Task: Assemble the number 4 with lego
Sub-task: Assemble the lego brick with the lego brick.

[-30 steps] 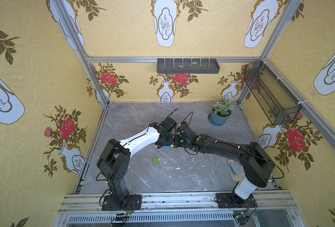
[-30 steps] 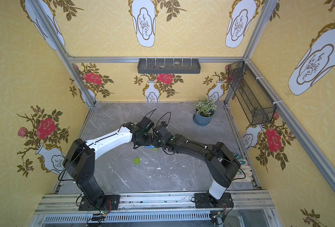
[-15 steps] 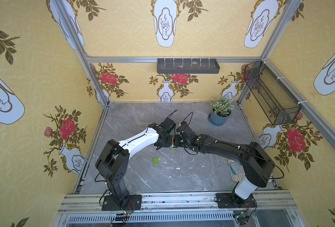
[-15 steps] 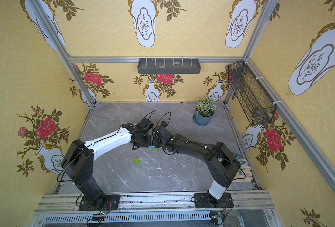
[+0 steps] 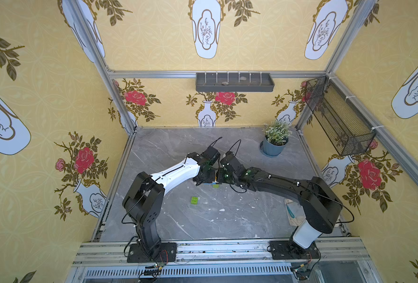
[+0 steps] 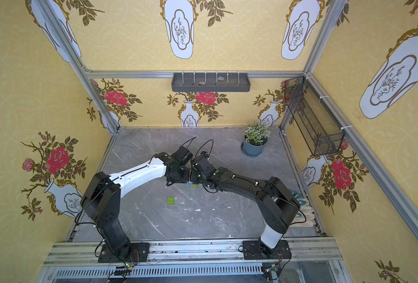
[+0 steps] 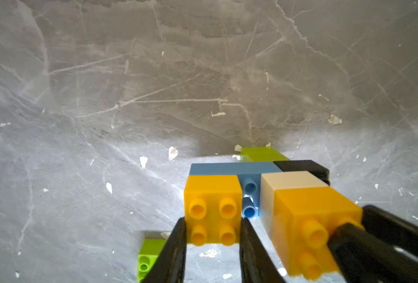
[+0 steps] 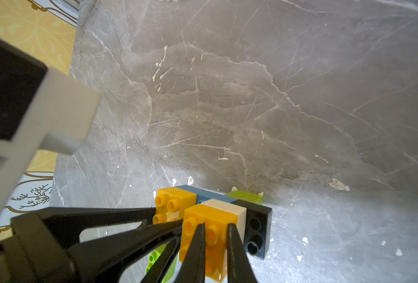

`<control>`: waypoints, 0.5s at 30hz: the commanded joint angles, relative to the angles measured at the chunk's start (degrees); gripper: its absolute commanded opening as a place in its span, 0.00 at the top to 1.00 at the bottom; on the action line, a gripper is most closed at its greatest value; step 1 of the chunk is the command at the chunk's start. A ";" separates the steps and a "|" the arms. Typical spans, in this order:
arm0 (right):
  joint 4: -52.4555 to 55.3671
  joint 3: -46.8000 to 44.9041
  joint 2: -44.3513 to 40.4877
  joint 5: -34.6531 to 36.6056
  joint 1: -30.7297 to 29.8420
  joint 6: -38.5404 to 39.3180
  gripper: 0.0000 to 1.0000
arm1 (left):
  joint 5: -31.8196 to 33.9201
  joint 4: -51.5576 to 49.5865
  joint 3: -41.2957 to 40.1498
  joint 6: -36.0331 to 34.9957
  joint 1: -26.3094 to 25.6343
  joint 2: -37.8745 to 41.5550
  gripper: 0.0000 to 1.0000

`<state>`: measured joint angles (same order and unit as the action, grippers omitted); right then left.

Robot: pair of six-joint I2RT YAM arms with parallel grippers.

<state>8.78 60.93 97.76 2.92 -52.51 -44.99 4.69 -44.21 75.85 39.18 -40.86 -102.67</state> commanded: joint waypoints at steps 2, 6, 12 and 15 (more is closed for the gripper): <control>24.71 -2.17 2.49 -2.88 0.10 0.79 0.87 | -0.46 -0.41 -0.97 -1.12 0.12 -1.48 0.65; 24.89 -2.12 2.58 -2.92 0.12 0.97 0.87 | 0.50 -0.08 -0.69 -1.31 0.08 0.63 0.53; 24.97 -1.96 2.77 -2.92 0.21 1.12 0.87 | 0.80 -0.75 1.31 -1.83 0.08 3.91 0.39; 24.97 -2.09 2.66 -2.96 0.17 1.13 0.86 | 1.67 -2.56 1.80 -2.13 0.09 6.42 0.38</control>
<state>8.64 60.86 97.78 2.26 -52.18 -44.69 5.15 -44.45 77.28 37.91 -40.84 -97.95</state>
